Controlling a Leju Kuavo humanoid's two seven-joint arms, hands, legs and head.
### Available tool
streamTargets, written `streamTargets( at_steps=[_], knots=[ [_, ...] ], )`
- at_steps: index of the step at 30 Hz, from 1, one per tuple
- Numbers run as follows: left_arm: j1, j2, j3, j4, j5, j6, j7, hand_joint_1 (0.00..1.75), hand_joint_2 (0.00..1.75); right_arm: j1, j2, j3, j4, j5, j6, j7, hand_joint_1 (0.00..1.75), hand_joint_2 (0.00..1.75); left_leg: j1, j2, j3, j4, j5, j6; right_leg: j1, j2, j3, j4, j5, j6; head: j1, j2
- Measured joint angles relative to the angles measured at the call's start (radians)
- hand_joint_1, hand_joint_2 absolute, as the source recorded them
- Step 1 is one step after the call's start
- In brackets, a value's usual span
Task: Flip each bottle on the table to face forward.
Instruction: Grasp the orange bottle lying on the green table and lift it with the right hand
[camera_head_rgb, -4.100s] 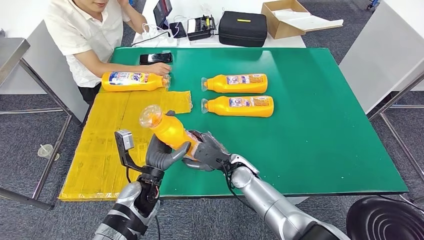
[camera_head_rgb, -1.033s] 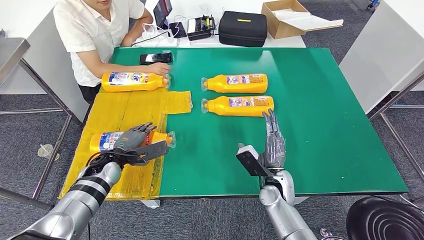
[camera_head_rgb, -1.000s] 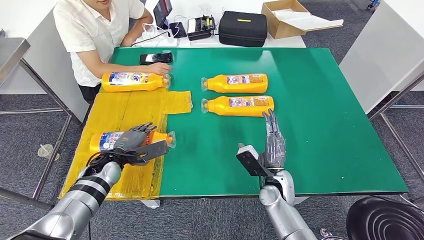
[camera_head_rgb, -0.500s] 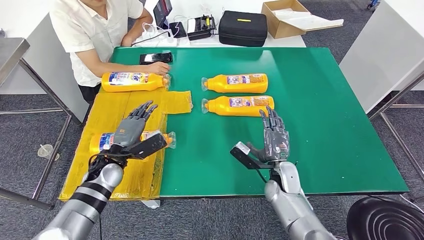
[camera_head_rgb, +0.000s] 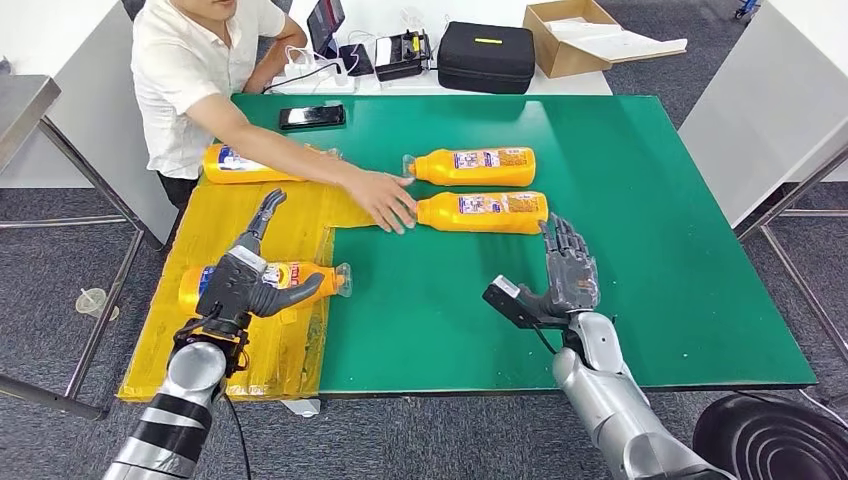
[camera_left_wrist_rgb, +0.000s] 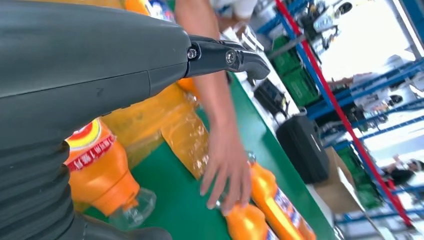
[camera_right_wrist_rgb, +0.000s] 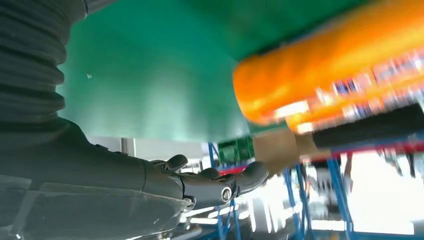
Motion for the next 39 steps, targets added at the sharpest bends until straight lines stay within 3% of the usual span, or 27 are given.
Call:
streamTargets(
  at_steps=[9,30,31,34,35,39],
  knots=[
    [0.003,0.0,0.003,-0.029,0.071,-0.073,0.002,0.0,1.75,-0.112,-0.033,0.023,0.121,0.038,0.071,0.026,0.0,1.75,-0.001,0.0,0.0,0.001,0.0,0.0,-0.001,0.0,0.0,0.0,0.0,0.001,0.0,0.0],
    [0.003,-0.027,-0.032,-0.033,0.078,-0.028,-0.023,0.0,1.75,-0.207,-0.029,0.069,0.237,0.04,0.211,0.046,0.0,1.75,-0.001,0.0,0.0,0.001,0.0,0.001,0.0,0.0,0.0,0.0,0.0,0.001,0.0,0.0],
    [0.003,-0.027,-0.032,-0.033,0.081,-0.026,-0.025,0.0,1.75,-0.208,-0.03,0.069,0.243,0.032,0.232,0.046,0.35,1.75,-0.001,0.0,0.0,0.001,0.0,0.001,0.0,0.0,0.0,0.0,0.0,0.001,0.0,0.0],
    [0.001,-0.027,-0.033,-0.033,0.09,-0.023,-0.027,0.0,1.75,-0.213,-0.032,0.069,0.26,0.014,0.303,0.056,1.66,1.75,-0.001,0.0,0.0,0.001,0.0,0.001,0.0,0.0,0.0,0.0,0.0,0.001,0.0,0.0],
    [0.0,-0.027,-0.034,-0.033,0.092,-0.023,-0.028,0.0,1.75,-0.216,-0.034,0.069,0.265,0.011,0.328,0.065,1.75,1.75,-0.001,0.0,0.0,0.001,0.0,0.001,0.0,0.0,0.0,0.0,0.0,0.001,0.0,0.0],
    [-0.001,-0.027,-0.034,-0.033,0.106,-0.023,-0.027,0.0,1.75,-0.243,-0.049,0.07,0.283,0.016,0.419,0.126,1.75,1.75,-0.001,0.0,0.001,0.001,0.0,0.001,0.0,0.0,0.001,0.0,0.0,0.001,0.0,0.0]
  ],
)
